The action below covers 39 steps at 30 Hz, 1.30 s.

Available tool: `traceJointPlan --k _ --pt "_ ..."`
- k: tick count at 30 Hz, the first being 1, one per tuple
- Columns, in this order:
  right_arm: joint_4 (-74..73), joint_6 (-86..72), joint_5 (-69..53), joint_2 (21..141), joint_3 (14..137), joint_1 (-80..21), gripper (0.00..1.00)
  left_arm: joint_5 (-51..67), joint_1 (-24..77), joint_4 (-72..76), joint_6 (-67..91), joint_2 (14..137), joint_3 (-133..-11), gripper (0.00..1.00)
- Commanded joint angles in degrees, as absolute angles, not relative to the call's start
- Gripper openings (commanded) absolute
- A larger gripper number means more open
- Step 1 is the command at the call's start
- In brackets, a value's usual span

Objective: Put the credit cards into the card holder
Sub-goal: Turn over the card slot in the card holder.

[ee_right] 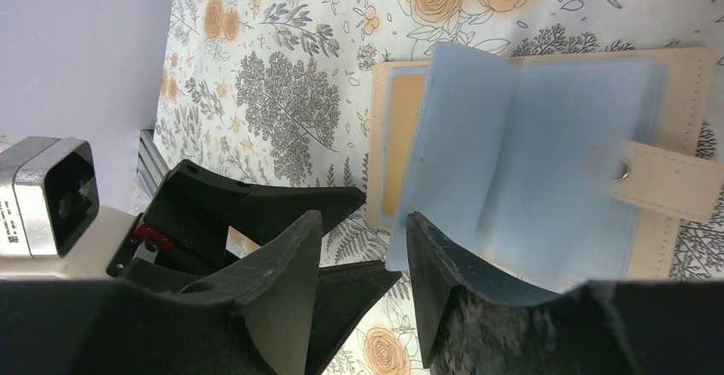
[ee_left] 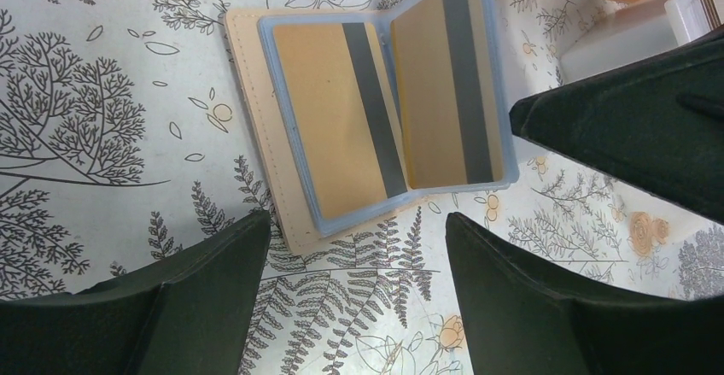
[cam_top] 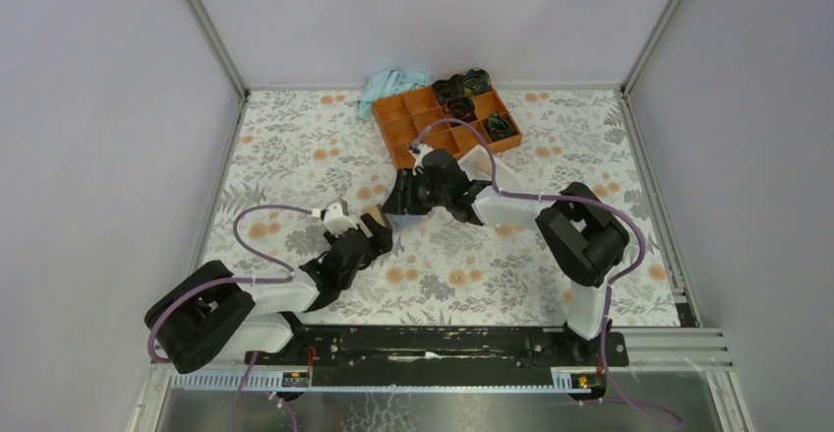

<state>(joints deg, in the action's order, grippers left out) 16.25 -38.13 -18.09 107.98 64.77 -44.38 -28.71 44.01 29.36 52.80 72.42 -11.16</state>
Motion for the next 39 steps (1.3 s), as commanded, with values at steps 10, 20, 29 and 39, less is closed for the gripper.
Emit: traceJointPlan --k 10,20,29,39 --pt "22.33 -41.42 -21.7 112.65 66.71 -45.44 0.5 -28.43 44.45 24.28 53.95 68.66 -8.63 0.82" --pt "24.01 -42.27 -22.25 113.81 66.54 -45.52 0.5 -29.85 44.77 16.88 54.73 60.5 -9.6 0.82" --pt "23.21 -40.4 -19.14 110.06 63.77 -44.52 0.5 -29.37 44.94 21.34 52.98 54.86 -10.13 0.83" --pt "14.8 -32.82 -12.76 101.56 63.58 -41.04 0.5 -28.97 44.7 26.29 50.95 60.77 -15.32 0.83"
